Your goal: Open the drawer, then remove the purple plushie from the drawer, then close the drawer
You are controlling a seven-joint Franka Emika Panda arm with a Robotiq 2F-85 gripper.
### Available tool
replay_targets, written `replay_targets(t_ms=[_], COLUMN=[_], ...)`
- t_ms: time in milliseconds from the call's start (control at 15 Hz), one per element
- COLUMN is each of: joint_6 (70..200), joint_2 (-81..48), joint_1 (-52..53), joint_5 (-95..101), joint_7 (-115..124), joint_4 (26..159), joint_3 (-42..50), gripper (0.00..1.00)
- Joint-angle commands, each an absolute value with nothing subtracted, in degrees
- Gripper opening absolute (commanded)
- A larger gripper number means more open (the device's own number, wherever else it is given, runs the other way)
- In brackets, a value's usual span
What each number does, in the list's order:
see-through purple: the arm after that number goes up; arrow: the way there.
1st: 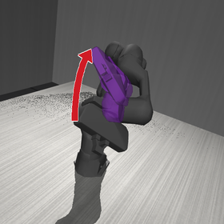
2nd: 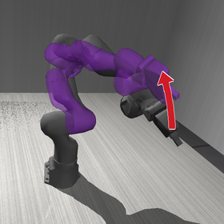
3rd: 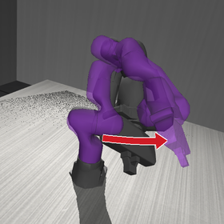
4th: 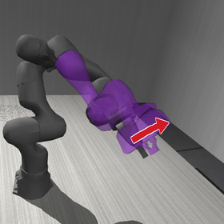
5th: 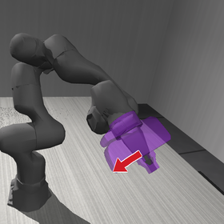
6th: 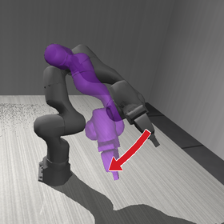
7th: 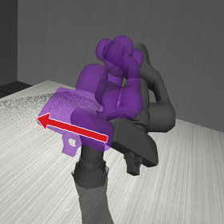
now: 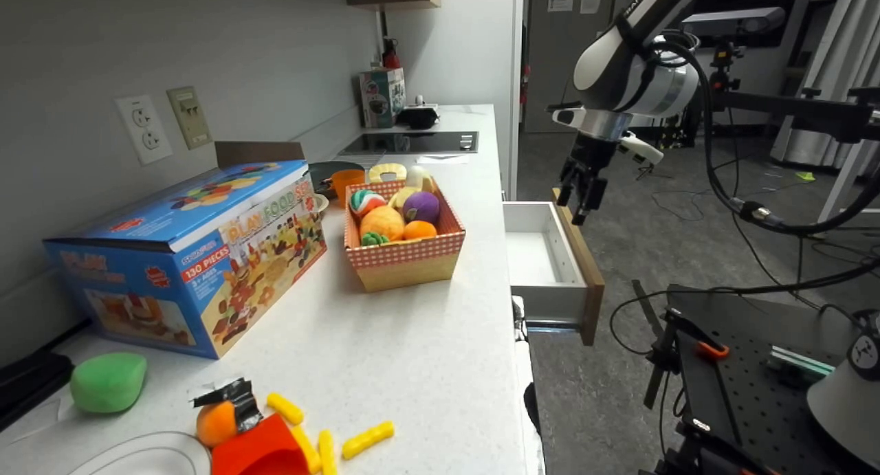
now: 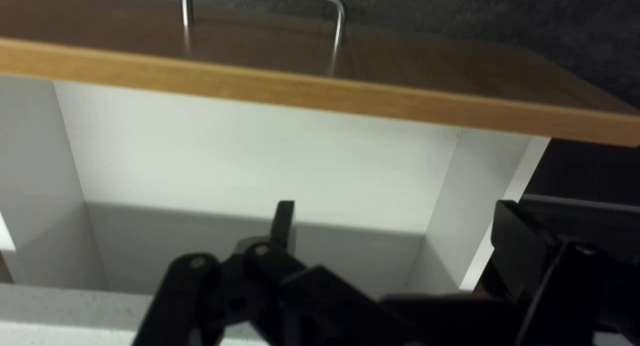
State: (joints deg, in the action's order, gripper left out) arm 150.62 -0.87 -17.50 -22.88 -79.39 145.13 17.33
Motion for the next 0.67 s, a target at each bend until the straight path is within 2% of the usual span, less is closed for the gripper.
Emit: replay_targets(t_ms=[0,600], joint_6=[151.22,150.85], joint_2=[0.67,-4.28], joint_1=[-18.89,-19.19], joint_5=[-15.92,-14.12], joint_7=[-73.21,-68.79], joint_4=[148.41,148.17], joint_3=[18.8,18.59], gripper=[1.0,1.0])
